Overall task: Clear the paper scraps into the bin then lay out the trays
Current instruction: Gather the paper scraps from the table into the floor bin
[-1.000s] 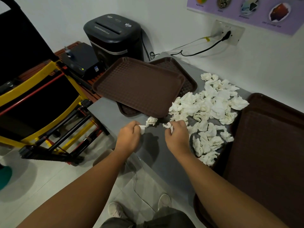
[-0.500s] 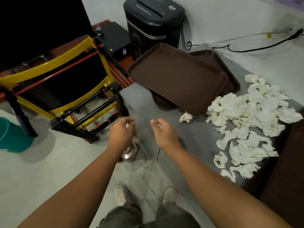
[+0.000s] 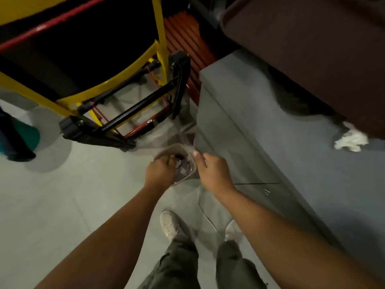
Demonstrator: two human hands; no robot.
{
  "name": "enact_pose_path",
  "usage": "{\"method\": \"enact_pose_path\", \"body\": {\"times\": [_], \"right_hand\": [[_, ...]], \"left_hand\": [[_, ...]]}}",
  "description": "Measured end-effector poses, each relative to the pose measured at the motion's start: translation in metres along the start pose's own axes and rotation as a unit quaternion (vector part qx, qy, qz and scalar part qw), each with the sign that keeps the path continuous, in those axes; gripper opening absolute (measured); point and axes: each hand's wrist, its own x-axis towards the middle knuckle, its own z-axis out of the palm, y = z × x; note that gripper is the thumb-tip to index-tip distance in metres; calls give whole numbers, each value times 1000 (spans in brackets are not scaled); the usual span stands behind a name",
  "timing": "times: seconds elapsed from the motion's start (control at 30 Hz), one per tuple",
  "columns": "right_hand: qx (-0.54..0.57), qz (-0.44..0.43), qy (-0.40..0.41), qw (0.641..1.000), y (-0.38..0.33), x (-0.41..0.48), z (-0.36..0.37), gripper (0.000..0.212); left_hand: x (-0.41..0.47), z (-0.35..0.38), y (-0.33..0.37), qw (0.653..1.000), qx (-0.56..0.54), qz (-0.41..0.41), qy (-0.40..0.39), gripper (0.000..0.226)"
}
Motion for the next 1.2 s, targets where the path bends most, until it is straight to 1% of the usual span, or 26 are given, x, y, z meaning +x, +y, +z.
{"method": "enact_pose_path", "body": {"times": [0.07,0.13,0.23,0.33,0.4,0.5,0.63,0.7,0.73,0.83,0.9,1.0,1.1,1.2], "right_hand": [[0,15,-10,1000,16,17,27,54],[16,52,-22,998,33,32,50,51],[58,99,-35,993,63,47,82,46],[57,102,-78,990,93,60,112,28],[49,111,-106,987,112,66,128,17],[37,123,-109,986,135,73,145,13],[13,121,-116,986,149,77,153,12],[9,130,-125,984,153,80,157,13],[19,146,-130,981,155,82,159,15],[91,220,-150,960,159,91,173,24],[90,239,-168,952,164,97,188,29],[82,239,-167,953,172,106,215,36],[102,235,-151,955,177,117,245,33],[43,192,-146,969,184,132,271,30]], "left_hand": [[27,27,-25,999,-17,-17,-30,42],[53,55,-48,997,-34,-35,-64,39],[87,93,-83,992,-9,-48,-117,39],[113,120,-104,989,27,-38,-140,45],[128,136,-115,989,24,-41,-136,45],[148,155,-126,989,5,-50,-139,45],[163,170,-139,985,-78,-74,-136,66],[166,174,-146,986,-84,-73,-123,73],[167,175,-151,989,-73,-67,-114,73],[170,177,-165,994,-33,-40,-93,58],[171,177,-177,995,-9,-36,-90,48],[169,176,-187,996,25,-15,-83,44],[167,178,-195,997,28,2,-68,40],[169,179,-203,998,29,28,-55,39]]}}
